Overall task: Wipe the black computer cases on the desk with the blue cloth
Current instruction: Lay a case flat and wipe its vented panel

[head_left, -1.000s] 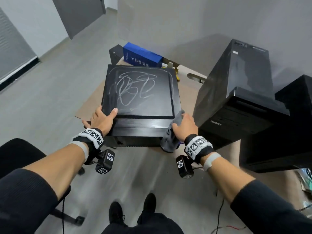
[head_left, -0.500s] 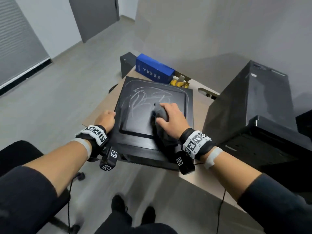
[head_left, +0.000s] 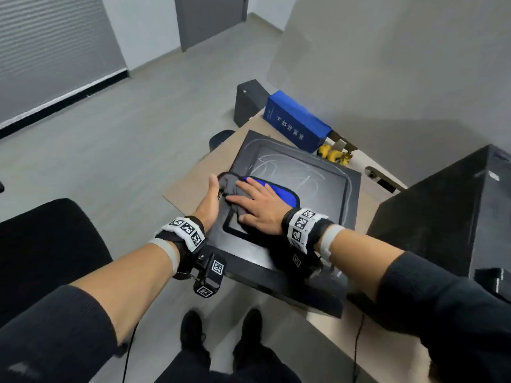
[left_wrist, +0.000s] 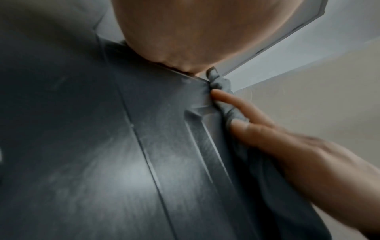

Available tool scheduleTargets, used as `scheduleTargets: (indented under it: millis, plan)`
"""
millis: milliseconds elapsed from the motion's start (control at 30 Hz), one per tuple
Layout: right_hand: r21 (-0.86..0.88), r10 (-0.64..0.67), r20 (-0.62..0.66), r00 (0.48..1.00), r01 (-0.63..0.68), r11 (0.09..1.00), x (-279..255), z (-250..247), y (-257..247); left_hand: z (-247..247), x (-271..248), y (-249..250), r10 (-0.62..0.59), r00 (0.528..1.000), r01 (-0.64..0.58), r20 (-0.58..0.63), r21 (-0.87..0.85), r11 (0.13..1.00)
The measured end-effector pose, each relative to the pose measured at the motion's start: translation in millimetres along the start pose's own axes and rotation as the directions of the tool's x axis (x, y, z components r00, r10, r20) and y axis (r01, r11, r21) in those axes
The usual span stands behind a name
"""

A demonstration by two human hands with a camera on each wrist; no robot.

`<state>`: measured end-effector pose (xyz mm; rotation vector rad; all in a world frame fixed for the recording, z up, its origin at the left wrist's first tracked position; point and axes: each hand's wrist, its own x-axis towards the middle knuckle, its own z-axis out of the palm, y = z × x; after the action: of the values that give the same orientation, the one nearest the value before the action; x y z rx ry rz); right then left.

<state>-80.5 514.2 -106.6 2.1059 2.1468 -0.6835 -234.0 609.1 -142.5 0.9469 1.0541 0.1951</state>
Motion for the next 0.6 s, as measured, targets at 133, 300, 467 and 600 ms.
scheduleTargets:
  millis: [133,300,467,600]
  plan:
    - [0.002,0.178,0.0,0.984,-0.178,0.984,47.8,-40.7,54.8,-0.5,2.4,-4.7,0.048,0.989,-0.037,-0.137,0.078,0.996]
    - [0.007,0.114,0.053,0.992,-0.114,0.993,18.5,-25.5,23.9,-15.1,36.4,-21.7,0.025,0.993,-0.022,-0.112,0.027,0.999]
    - [-0.006,-0.086,0.15,0.985,0.088,0.996,-28.4,9.4,-24.8,2.1,3.6,-0.2,-0.015,0.996,0.01,-0.088,-0.057,0.998]
    - [0.009,-0.075,0.171,0.982,0.075,0.997,0.5,-14.1,13.0,5.0,-2.6,-3.1,0.085,0.991,-0.076,-0.099,0.092,0.993]
